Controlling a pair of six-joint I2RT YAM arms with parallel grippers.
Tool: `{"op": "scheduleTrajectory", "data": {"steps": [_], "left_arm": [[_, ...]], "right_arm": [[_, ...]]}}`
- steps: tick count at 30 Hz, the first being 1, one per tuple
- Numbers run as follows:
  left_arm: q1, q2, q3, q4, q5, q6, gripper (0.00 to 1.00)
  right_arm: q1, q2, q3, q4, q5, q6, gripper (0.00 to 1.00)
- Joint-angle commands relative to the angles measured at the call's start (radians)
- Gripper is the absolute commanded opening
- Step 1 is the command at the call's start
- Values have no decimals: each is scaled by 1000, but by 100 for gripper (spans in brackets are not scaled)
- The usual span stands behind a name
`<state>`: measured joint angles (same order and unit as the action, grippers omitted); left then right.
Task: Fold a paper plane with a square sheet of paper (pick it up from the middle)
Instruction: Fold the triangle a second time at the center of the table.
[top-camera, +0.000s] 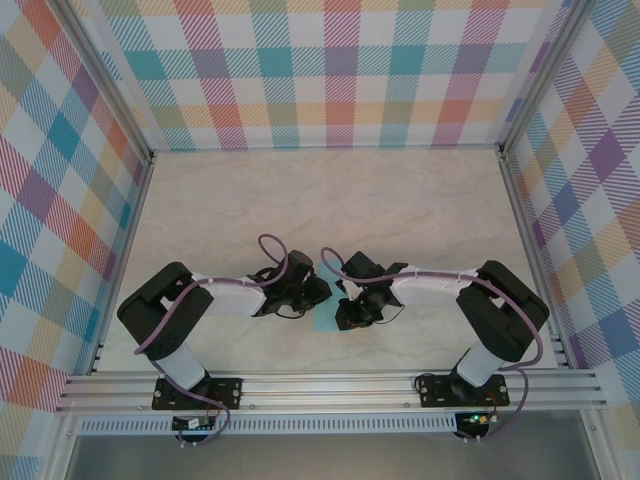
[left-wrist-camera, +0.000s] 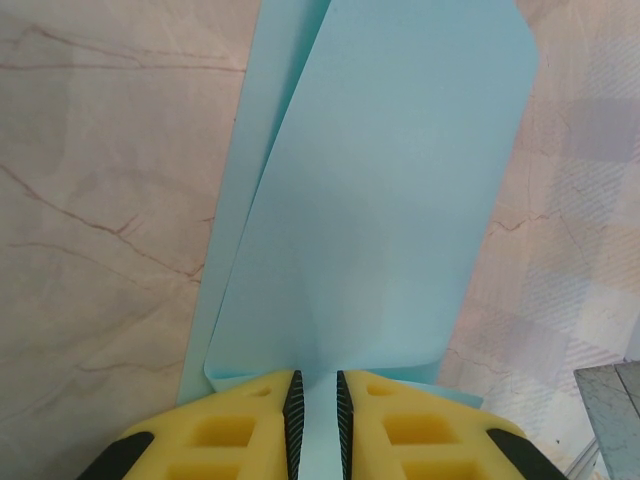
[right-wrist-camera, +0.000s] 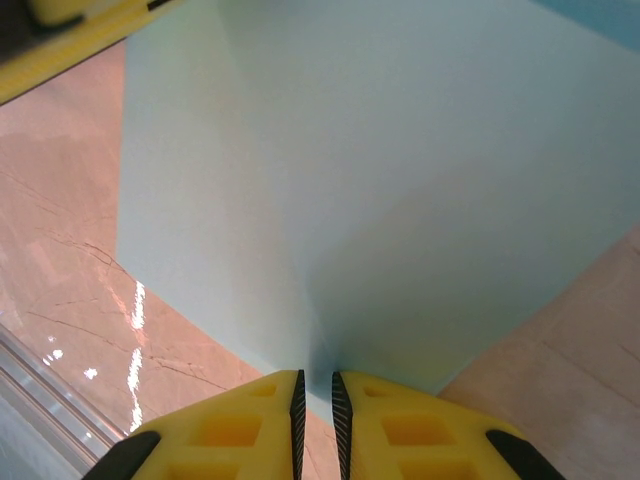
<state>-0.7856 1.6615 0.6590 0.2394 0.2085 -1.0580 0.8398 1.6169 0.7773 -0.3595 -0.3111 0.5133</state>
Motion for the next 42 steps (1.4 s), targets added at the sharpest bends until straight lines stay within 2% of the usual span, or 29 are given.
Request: {"op": "scheduleTrajectory", "data": {"steps": [1, 10, 27, 39, 42], "left_arm": [[-11, 38, -1, -78, -2, 20, 20], [-10, 45, 2, -75, -1, 21, 20], [-11, 53, 6, -70, 4, 25, 20], [-12, 55, 9, -65, 9, 27, 20], [-10, 56, 10, -63, 13, 28, 20]], "right_arm": [[5, -5, -46, -66, 17, 6, 19], [4, -48, -117, -7, -41, 57, 21], [-18, -121, -196, -14, -43, 103, 23], [-19, -284, -106, -46, -61, 129, 21], [-19, -260, -63, -20, -67, 129, 21]]}}
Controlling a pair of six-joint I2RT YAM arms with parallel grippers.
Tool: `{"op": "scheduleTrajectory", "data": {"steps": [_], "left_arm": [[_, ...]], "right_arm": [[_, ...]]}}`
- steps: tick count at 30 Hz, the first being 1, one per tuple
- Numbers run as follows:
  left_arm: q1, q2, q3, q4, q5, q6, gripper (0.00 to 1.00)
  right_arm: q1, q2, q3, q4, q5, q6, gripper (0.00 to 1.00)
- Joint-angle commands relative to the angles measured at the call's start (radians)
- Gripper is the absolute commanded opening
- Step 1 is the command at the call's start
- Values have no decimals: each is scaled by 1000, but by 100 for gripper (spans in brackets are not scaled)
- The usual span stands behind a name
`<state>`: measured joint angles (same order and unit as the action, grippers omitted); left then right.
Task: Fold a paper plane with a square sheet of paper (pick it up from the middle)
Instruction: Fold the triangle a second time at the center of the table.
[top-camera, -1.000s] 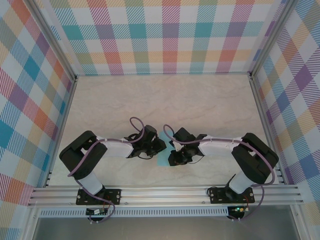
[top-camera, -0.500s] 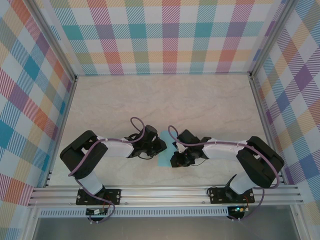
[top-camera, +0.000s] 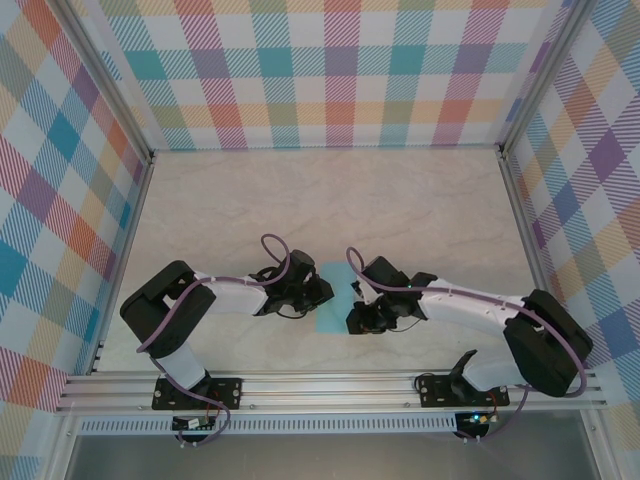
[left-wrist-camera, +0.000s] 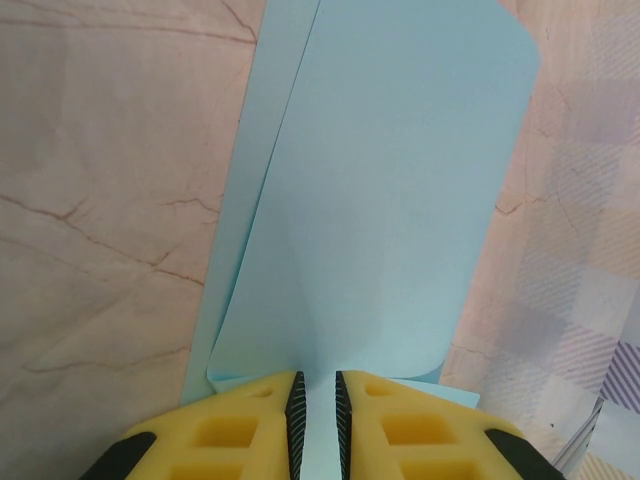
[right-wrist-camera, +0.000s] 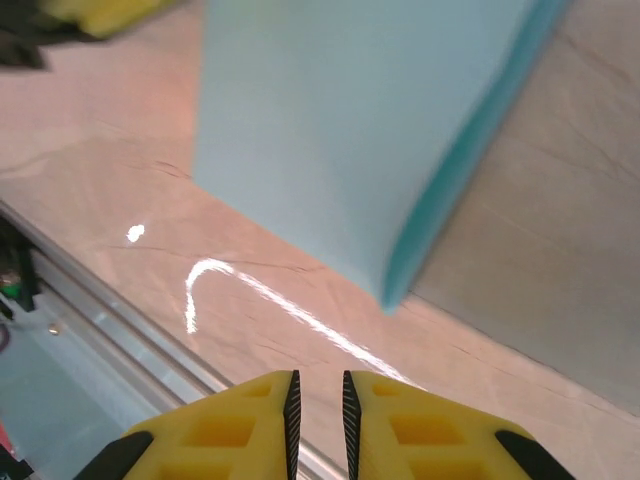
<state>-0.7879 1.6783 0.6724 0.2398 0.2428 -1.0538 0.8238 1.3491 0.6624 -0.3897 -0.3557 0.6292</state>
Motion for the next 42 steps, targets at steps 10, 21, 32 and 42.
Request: {"op": "scheduleTrajectory", "data": {"steps": [10, 21, 32, 42], "left_arm": [[-8, 44, 4, -61, -18, 23, 20], [-8, 38, 1, -62, -18, 33, 20], [-7, -117, -6, -51, 0, 19, 23], [-8, -136, -65, 46, 70, -26, 12]], "right_arm": [[-3, 246, 109, 72, -15, 3, 18], [-8, 265, -73, 164, -26, 82, 18], [-11, 261, -75, 166, 7, 102, 8], [-10, 250, -63, 148, 30, 102, 7]]}}
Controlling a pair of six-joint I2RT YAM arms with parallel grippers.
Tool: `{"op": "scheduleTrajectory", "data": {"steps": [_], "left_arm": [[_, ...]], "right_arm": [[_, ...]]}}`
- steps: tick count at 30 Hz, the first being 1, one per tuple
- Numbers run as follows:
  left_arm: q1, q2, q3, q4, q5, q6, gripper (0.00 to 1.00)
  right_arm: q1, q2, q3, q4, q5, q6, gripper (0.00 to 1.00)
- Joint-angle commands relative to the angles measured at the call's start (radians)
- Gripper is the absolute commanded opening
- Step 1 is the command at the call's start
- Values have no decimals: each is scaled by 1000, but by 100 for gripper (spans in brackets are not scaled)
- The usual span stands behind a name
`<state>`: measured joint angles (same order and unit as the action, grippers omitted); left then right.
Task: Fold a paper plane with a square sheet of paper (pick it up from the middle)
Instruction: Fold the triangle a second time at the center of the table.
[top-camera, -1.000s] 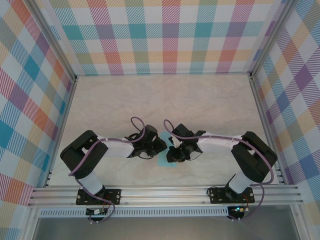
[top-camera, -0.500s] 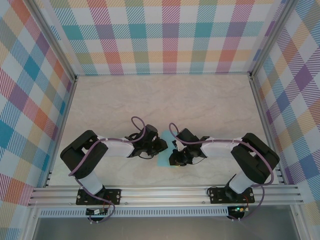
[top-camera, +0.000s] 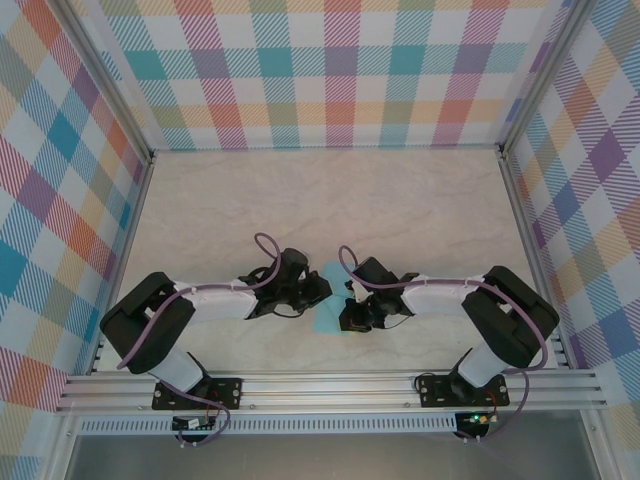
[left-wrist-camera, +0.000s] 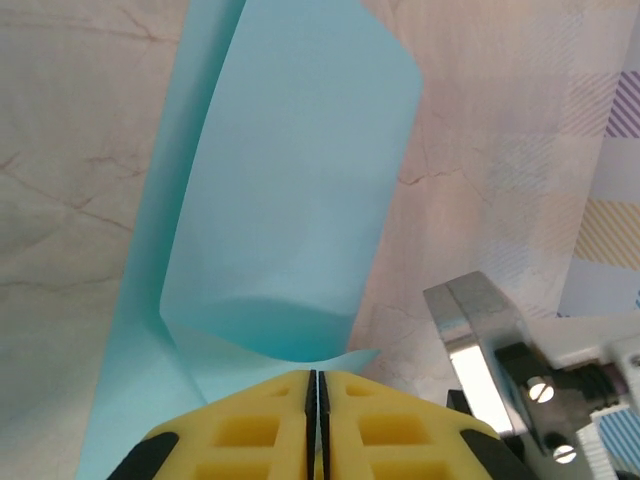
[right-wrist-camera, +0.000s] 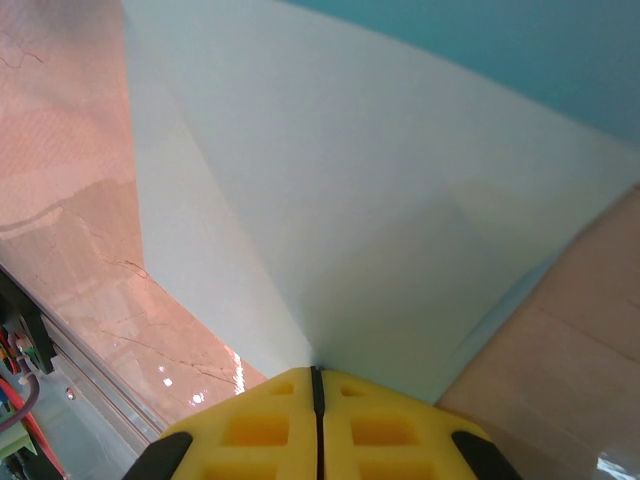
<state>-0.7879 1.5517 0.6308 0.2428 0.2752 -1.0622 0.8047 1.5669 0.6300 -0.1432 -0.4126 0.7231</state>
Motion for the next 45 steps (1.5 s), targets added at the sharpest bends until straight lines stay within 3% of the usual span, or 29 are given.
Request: {"op": "scheduleTrajectory", "data": {"steps": [1, 10, 21, 28, 37, 45], "left_arm": [[-9, 2, -21, 53, 59, -18, 13], [-31, 87, -6, 126, 127, -56, 15], [-58, 143, -16, 124, 87, -64, 16], [-54, 102, 13, -38, -60, 28, 16], [7, 144, -13, 106, -83, 93, 17], [66, 172, -17, 83, -88, 114, 17]], "right_arm": [[9, 29, -29, -99, 90, 8, 7], [9, 4, -32, -110, 107, 13, 8], [9, -13, -28, -121, 124, 16, 8], [8, 20, -29, -148, 125, 12, 8], [9, 44, -23, -154, 115, -4, 8], [8, 50, -19, -162, 110, -11, 8]]}}
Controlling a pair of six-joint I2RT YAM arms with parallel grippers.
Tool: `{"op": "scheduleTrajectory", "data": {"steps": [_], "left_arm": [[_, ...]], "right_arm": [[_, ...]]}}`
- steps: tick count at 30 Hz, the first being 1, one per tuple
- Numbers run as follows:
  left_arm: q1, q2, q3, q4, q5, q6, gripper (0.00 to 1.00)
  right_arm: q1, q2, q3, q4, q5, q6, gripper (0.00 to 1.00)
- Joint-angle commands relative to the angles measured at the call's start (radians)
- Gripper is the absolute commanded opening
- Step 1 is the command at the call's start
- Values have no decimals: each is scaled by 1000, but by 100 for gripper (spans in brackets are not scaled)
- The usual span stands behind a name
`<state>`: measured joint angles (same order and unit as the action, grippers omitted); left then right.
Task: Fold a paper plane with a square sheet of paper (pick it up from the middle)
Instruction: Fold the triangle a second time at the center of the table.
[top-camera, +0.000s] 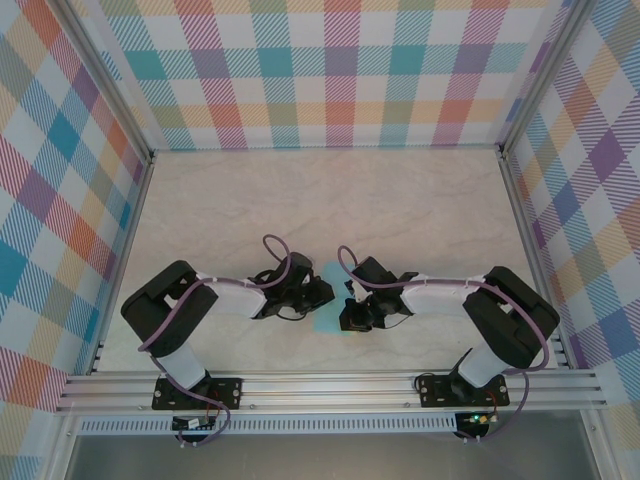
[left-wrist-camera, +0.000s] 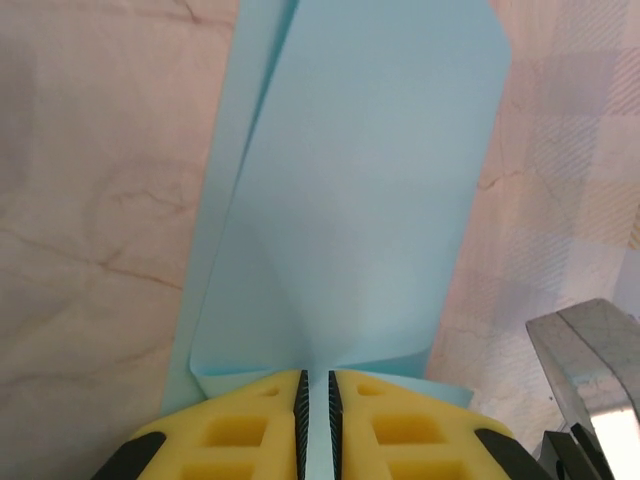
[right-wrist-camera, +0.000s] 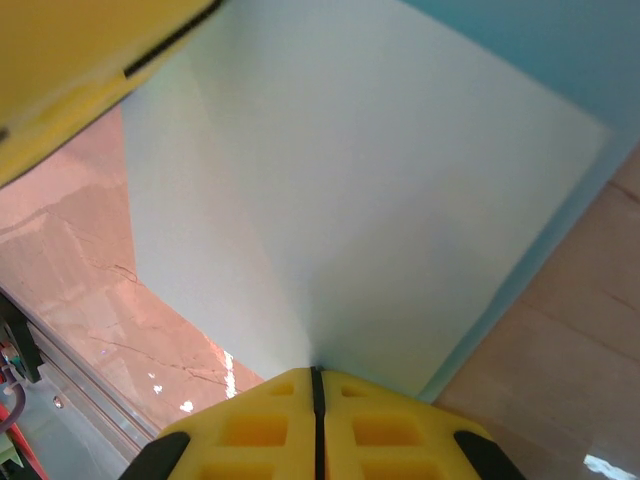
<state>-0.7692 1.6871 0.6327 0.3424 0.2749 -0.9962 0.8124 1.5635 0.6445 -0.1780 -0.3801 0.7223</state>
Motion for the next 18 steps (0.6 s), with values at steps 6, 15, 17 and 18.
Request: {"op": "scheduleTrajectory", "data": {"steps": [6, 15, 17, 18], "left_arm": [[94, 15, -22, -55, -97, 108, 17], [190, 28, -2, -58, -29, 152, 19], [216, 26, 17, -49, 22, 151, 19], [219, 17, 21, -36, 46, 150, 20]], "right_arm": [[1, 52, -30, -128, 80, -10, 8], [1, 58, -27, -121, 74, -7, 9], [1, 57, -23, -125, 73, -8, 9], [1, 56, -19, -127, 72, -9, 9]]}}
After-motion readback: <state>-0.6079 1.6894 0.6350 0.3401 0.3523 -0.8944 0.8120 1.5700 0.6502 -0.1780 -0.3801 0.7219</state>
